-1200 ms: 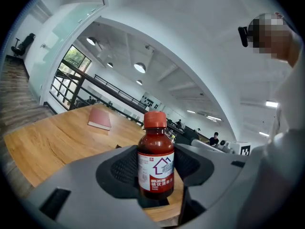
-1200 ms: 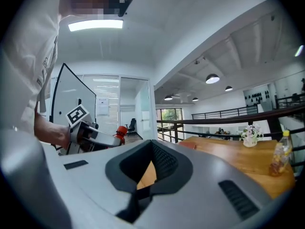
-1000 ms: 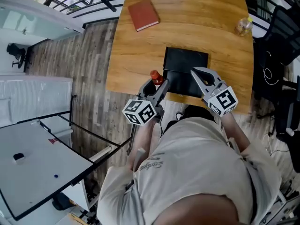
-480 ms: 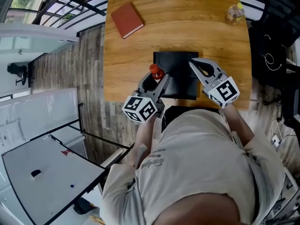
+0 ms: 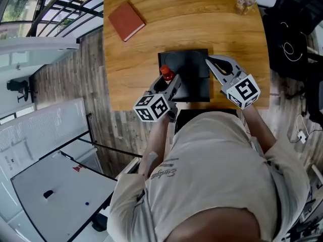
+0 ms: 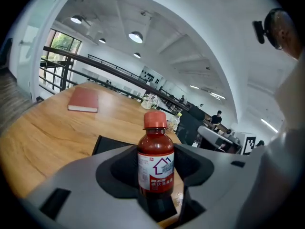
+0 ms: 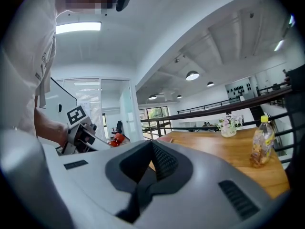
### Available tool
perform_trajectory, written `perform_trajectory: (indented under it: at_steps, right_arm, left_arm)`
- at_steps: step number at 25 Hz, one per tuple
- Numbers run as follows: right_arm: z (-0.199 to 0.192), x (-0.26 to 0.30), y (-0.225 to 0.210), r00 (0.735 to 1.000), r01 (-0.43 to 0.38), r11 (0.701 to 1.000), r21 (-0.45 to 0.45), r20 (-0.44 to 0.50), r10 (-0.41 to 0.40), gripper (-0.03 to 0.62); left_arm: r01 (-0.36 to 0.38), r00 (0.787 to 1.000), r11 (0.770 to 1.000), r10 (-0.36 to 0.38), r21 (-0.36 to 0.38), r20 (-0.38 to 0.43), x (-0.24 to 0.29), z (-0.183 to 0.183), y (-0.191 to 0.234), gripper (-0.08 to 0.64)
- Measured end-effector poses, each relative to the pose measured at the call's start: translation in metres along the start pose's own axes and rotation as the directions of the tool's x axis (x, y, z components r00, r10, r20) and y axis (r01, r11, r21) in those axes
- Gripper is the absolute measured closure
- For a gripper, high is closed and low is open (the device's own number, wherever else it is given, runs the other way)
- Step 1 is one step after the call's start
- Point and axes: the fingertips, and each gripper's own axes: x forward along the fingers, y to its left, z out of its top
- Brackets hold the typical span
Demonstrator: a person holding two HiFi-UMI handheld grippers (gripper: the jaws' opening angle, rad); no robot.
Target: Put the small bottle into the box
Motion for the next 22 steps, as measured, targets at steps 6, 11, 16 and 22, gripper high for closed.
perform_trajectory:
  at_steps: [6,11,16,22]
  right_arm:
    - [0.001,-0.006,0.018,1.000,0.018,1.000,-0.008,-0.014,-0.018,0.597]
    - [0.005,-0.002,0.035,1.000,0.021,1.000,-0.021,-0.017,-0.022,0.597]
    - [0.003,-0.001,0.046,0.999,0.035,0.999,-0.042,-0.039,-0.037,0.597]
    - [0.000,-0.010,0.050,0.995,0.074,0.996,-0.039,-0.059,-0.076,0.597]
  left_arm:
    - [-0.026,0.994,0.999,0.028,0.023,-0.102,0.007,-0.027,0.020,0.333]
    - [-0.052,0.976,0.999,0.048,-0.013,-0.211,0.015,-0.069,0.040,0.333]
    - [-0.061,0.949,0.998,0.051,-0.021,-0.311,0.013,-0.112,0.053,0.332]
    - [-0.055,0.928,0.998,0.038,-0.036,-0.370,0.013,-0.137,0.063,0.333]
